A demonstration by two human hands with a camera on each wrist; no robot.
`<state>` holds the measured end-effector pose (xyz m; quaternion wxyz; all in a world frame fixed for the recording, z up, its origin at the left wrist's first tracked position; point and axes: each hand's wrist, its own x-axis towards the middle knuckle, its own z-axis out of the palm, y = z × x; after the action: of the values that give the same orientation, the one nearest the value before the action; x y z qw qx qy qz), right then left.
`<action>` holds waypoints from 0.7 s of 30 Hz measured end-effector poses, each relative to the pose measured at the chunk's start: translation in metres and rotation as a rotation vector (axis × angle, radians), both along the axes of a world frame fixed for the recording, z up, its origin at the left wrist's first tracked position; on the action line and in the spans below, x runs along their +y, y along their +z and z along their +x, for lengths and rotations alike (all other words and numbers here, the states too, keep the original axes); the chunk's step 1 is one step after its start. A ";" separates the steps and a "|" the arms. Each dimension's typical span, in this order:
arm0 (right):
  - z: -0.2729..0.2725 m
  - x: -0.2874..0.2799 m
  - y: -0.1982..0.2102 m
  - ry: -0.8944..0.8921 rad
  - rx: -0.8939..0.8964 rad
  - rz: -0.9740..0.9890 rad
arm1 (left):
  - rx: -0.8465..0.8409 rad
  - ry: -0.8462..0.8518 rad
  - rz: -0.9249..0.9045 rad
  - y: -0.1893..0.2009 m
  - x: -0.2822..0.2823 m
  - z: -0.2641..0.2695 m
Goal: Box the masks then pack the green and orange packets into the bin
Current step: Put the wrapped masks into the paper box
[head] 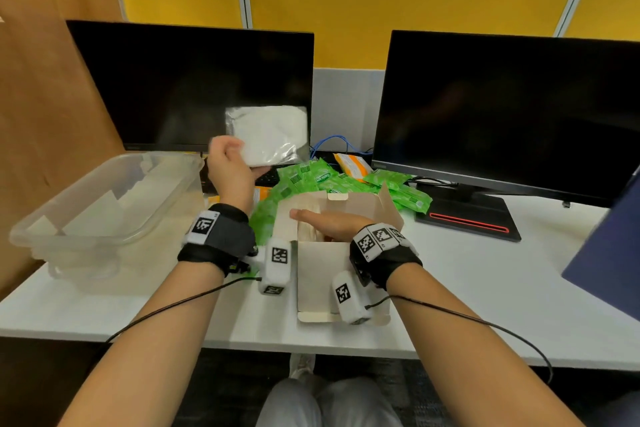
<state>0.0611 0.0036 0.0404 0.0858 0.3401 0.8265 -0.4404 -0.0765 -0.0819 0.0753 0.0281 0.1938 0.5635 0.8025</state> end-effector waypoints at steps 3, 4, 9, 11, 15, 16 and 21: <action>0.005 0.002 0.004 -0.209 0.173 -0.169 | -0.254 -0.344 0.040 0.001 0.016 0.027; 0.008 0.004 0.004 -0.296 0.250 -0.242 | -0.298 -0.407 0.015 -0.003 0.020 0.036; 0.030 0.025 -0.001 -0.513 0.566 -0.700 | -0.106 -0.512 -0.263 -0.043 0.027 0.048; 0.035 0.035 -0.004 -0.590 0.747 -0.796 | 0.068 -0.426 -0.381 -0.048 0.027 0.051; 0.041 0.027 -0.001 -0.563 0.881 -0.766 | 0.337 -0.297 -0.509 -0.051 0.026 0.056; 0.040 0.026 -0.002 -0.558 0.885 -0.734 | 0.382 -0.304 -0.534 -0.052 0.026 0.056; 0.036 0.029 -0.007 -0.559 0.935 -0.657 | 0.428 -0.377 -0.706 -0.065 0.026 0.050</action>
<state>0.0966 0.0326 0.0335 -0.3023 0.2706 0.4783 -0.7788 -0.0261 -0.0558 0.0102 0.1212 0.4331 0.7508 0.4838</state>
